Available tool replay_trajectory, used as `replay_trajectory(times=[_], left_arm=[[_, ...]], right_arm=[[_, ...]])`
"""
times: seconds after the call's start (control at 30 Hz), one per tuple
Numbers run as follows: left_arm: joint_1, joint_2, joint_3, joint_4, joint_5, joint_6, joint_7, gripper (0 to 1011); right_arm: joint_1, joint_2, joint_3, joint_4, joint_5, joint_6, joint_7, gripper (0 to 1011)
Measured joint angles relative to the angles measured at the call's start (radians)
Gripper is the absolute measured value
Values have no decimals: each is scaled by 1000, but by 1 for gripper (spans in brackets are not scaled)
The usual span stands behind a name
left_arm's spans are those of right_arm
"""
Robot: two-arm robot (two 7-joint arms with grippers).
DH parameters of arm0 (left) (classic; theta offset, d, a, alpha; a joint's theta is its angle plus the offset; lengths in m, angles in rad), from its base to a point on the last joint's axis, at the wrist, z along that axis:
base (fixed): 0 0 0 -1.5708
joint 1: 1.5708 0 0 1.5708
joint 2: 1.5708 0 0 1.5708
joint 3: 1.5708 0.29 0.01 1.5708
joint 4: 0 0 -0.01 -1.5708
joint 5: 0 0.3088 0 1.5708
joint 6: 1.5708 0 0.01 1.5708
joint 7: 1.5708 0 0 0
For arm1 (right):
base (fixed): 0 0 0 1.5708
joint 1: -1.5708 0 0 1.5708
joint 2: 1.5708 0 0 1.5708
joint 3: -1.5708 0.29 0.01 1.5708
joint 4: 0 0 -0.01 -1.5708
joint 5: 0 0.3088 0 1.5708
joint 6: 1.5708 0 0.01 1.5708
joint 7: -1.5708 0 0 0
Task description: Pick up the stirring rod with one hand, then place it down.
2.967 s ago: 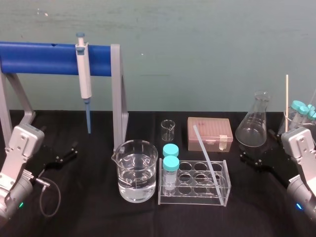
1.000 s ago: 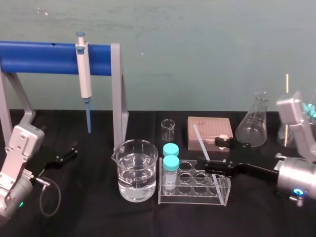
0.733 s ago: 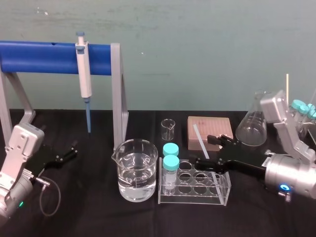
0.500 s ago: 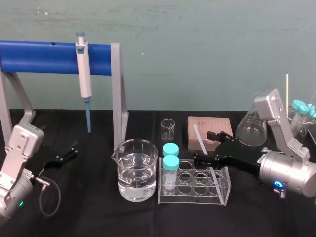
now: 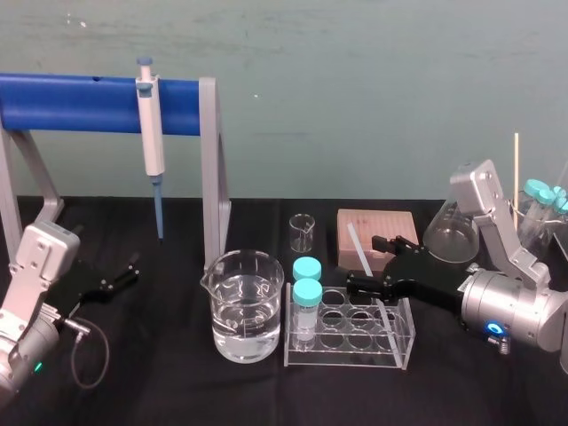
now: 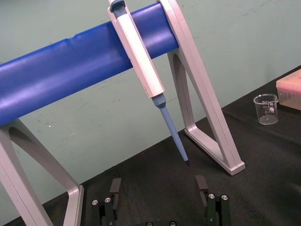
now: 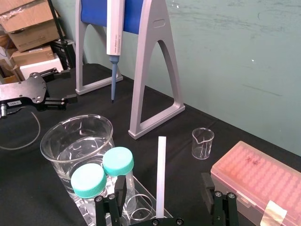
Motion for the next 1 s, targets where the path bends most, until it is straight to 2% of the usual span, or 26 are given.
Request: replay_trajectory(times=[0.3, 0.47, 0.53, 0.77, 0.87, 0.93, 1.0], left_arm=[[0, 0, 0, 0, 0, 0, 0, 1000], [0, 0, 0, 0, 0, 0, 0, 1000], [0, 0, 0, 0, 0, 0, 0, 1000], [0, 0, 0, 0, 0, 0, 0, 1000], [0, 0, 0, 0, 0, 0, 0, 1000], [0, 0, 0, 0, 0, 0, 0, 1000], [0, 0, 0, 0, 0, 0, 0, 1000]], right_arm=[[0, 0, 0, 0, 1, 0, 0, 995], [0, 1, 0, 0, 2, 0, 0, 907], [0, 1, 1, 0, 2, 0, 0, 824], [-1, 2, 1, -1, 4, 0, -1, 638], [-1, 2, 1, -1, 4, 0, -1, 517], [-1, 2, 1, -1, 4, 0, -1, 479], [-1, 2, 1, -1, 5, 0, -1, 393]])
